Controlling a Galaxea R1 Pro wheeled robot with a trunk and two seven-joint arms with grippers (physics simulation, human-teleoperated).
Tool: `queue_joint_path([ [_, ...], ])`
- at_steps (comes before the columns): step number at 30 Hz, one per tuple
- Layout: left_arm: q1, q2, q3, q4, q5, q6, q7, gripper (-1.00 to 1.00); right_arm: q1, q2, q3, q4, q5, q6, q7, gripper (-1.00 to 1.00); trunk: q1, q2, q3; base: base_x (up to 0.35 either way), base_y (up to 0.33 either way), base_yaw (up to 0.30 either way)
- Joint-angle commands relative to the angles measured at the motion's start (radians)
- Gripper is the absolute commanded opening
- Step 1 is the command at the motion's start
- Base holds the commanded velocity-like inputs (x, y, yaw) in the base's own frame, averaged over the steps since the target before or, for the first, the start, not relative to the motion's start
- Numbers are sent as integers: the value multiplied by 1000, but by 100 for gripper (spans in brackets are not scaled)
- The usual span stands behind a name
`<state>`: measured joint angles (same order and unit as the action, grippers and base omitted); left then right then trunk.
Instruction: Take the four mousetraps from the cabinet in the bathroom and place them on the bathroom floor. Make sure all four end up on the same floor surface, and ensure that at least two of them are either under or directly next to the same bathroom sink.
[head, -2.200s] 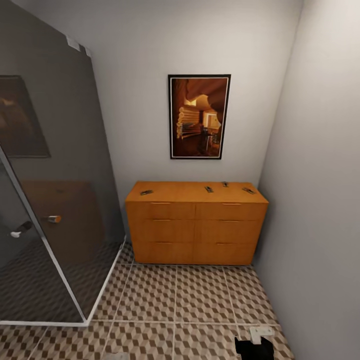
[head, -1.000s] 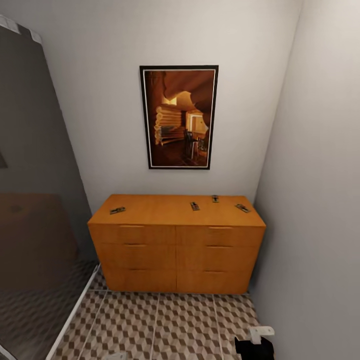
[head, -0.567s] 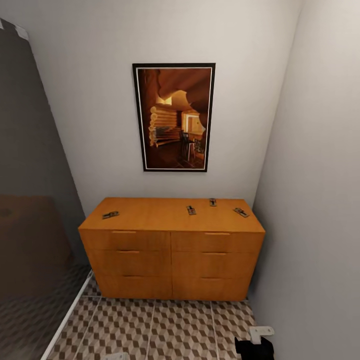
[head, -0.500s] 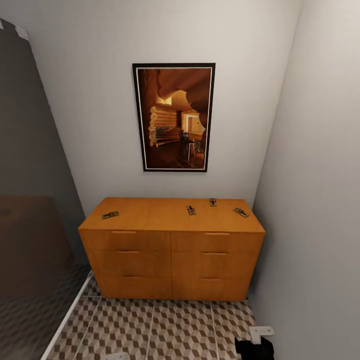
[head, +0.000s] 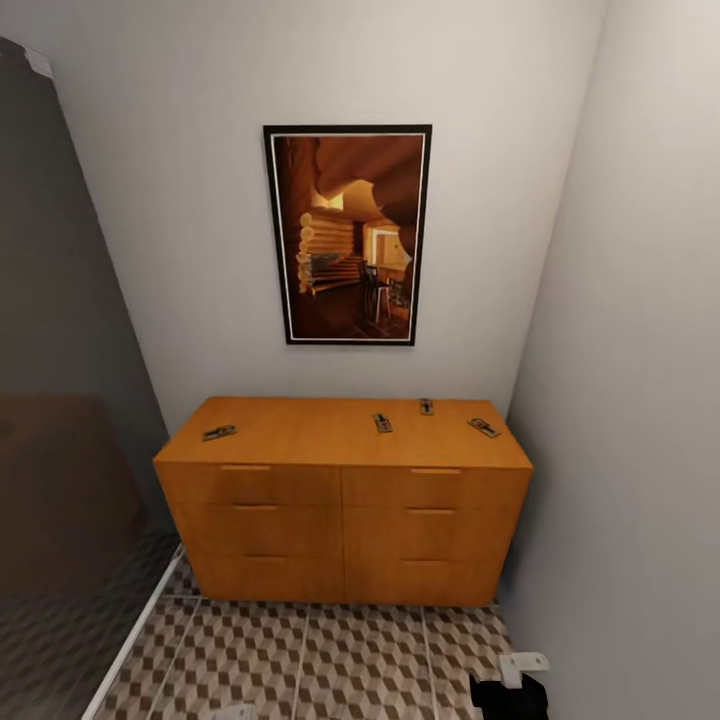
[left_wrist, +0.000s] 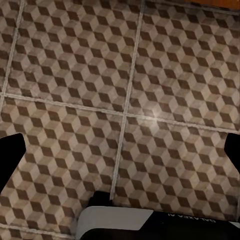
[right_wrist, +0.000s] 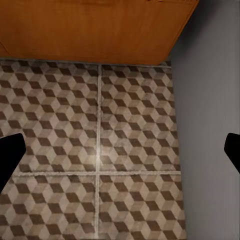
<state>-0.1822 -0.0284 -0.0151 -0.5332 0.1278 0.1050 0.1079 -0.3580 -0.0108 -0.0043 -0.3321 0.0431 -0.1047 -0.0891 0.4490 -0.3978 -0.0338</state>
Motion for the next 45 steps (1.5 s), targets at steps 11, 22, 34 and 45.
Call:
queue_joint_path([
  [11, 0, 1, -2, -2, 9, 6, 4, 100, -1, 0, 0, 1, 4, -3, -3, 100, 1, -2, -2, 289, 0, 0],
  [22, 0, 2, -2, -2, 9, 5, 5, 100, -1, 0, -1, 1, 4, -3, -3, 100, 1, -2, -2, 324, 0, 0],
  [34, 0, 2, -2, -2, 9, 5, 5, 100, -1, 0, -2, 1, 4, -3, -3, 100, 1, -2, -2, 303, 0, 0],
  [45, 0, -3, -2, -3, 13, 4, 7, 100, -1, -1, -2, 1, 6, -4, -3, 100, 1, -2, -2, 44, 0, 0],
])
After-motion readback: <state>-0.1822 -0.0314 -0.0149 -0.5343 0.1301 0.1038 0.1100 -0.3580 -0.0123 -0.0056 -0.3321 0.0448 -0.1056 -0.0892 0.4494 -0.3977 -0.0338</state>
